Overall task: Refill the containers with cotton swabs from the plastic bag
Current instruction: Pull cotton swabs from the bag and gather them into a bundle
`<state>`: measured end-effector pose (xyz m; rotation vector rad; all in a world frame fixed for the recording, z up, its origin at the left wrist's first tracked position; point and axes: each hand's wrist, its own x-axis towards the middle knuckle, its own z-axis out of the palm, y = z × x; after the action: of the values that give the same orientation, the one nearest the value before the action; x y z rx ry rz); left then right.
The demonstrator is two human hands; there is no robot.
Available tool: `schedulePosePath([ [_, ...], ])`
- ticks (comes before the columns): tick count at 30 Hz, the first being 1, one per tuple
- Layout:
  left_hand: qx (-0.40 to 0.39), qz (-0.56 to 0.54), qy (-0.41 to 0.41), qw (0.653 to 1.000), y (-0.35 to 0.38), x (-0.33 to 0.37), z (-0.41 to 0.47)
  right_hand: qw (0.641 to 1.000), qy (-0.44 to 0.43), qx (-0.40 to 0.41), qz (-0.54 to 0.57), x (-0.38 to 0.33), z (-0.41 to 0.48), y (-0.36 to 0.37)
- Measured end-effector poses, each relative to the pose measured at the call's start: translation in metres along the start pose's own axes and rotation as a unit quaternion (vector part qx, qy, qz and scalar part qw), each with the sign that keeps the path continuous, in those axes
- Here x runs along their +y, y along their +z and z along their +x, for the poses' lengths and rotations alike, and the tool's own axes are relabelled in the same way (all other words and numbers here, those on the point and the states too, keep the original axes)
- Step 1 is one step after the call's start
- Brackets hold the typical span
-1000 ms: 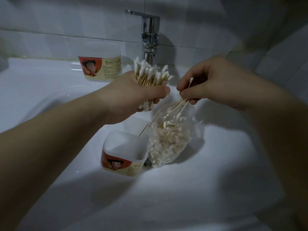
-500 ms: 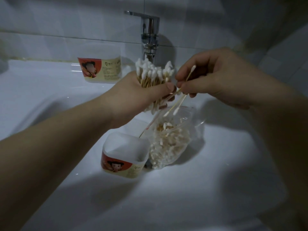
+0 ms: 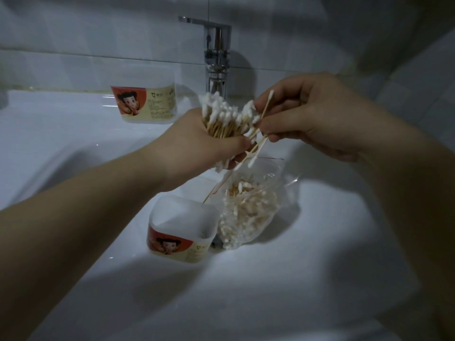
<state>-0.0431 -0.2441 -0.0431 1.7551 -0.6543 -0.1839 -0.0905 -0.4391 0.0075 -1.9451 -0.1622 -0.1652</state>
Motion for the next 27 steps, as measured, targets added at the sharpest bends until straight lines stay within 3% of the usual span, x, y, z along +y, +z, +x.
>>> schedulePosePath([
  [7, 0.017, -0.005, -0.031, 0.999, 0.001, -0.001, 0.002, 0.998, 0.007, 0.058, 0.038, -0.005, 0.0, -0.01],
  [12, 0.074, -0.07, -0.068, 0.992, 0.0, 0.0, 0.004, 0.996, 0.0, 0.085, -0.015, -0.003, 0.0, -0.013],
  [16, 0.048, -0.155, -0.072, 0.984, 0.004, 0.006, 0.002, 0.997, -0.015, 0.073, -0.029, 0.002, 0.003, -0.006],
  [21, -0.007, -0.159, -0.057, 0.986, 0.004, 0.008, 0.0, 0.997, -0.026, 0.068, -0.019, 0.007, 0.006, 0.009],
  [27, -0.015, -0.15, -0.075, 0.986, 0.002, 0.009, 0.0, 0.992, 0.009, 0.088, 0.093, 0.009, 0.009, 0.016],
])
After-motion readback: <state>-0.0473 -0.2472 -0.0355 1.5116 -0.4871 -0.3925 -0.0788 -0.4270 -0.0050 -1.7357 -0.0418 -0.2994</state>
